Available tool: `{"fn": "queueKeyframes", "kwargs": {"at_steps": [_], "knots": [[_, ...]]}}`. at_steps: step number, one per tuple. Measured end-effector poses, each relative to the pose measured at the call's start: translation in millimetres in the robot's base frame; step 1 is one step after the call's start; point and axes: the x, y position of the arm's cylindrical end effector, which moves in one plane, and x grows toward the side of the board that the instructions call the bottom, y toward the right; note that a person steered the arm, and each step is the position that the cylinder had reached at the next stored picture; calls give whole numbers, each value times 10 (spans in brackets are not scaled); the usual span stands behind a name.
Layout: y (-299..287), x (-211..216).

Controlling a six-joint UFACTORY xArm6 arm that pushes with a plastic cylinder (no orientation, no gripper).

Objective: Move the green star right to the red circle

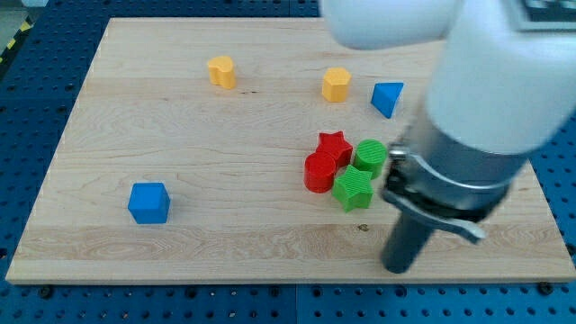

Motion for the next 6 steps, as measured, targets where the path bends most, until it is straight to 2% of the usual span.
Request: {"fn": "queueKeyframes", "kwargs": {"at_steps": [4, 5, 6], "knots": [[-366, -705], [-366, -705], [69, -417]]}}
